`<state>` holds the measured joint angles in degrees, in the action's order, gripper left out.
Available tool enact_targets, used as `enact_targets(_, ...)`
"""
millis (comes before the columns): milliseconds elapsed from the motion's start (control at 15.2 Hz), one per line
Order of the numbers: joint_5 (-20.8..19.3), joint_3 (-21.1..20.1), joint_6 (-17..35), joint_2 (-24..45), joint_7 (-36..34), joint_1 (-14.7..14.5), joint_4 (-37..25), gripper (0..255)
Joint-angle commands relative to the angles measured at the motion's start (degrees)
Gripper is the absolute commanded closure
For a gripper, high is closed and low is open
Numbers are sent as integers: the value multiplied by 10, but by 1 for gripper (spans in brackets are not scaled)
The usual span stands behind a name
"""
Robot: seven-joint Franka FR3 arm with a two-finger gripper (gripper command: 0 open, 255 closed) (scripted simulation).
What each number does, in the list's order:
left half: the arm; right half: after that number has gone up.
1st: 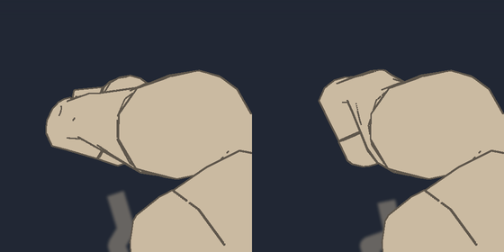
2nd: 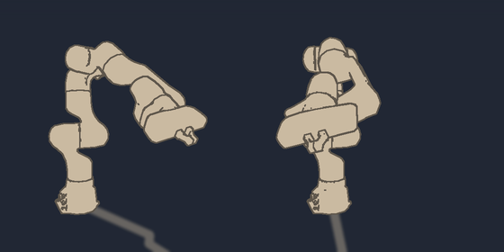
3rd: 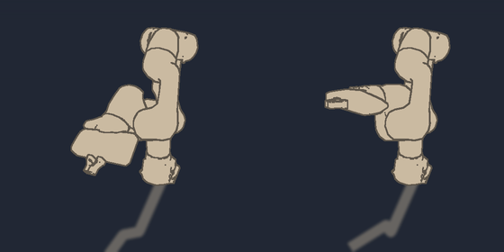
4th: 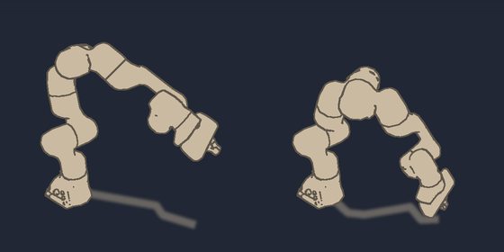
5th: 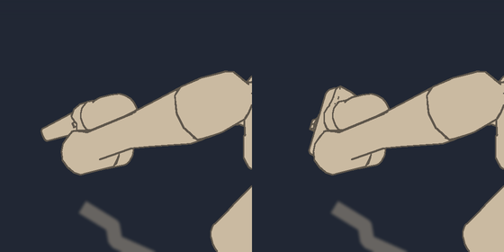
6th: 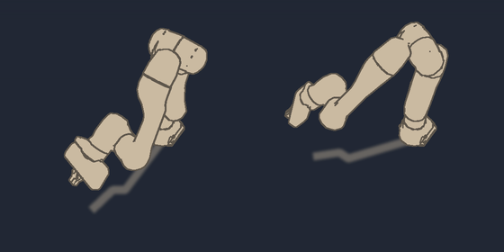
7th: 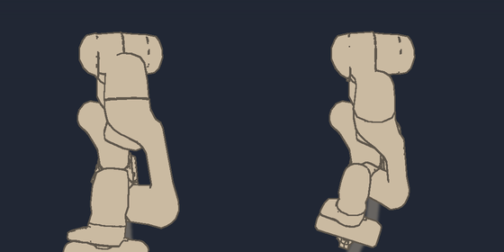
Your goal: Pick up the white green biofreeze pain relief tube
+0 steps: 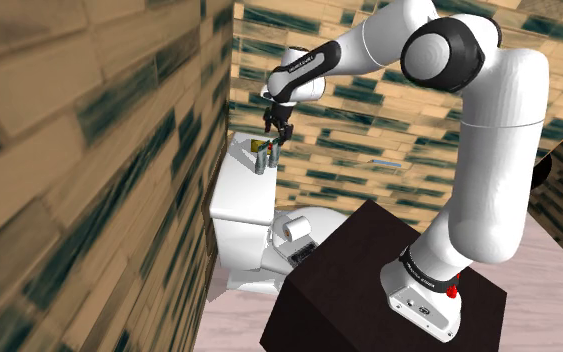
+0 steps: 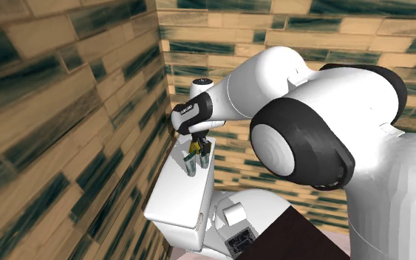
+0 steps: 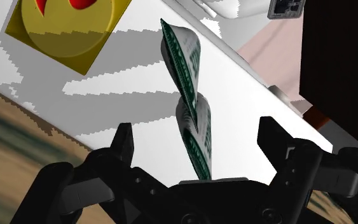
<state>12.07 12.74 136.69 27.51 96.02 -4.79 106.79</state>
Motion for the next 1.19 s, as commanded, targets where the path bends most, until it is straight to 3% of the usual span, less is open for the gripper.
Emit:
enact_targets(0,4,-3,11,13,5,2,-2,0)
enact_targets(330,11,-8,30,31,10,5,-1,0)
enact_targets(396,11,-8,30,32,10,5,-2,255)
enact_targets(1122,7,-5,19,21,7,3,-2,255)
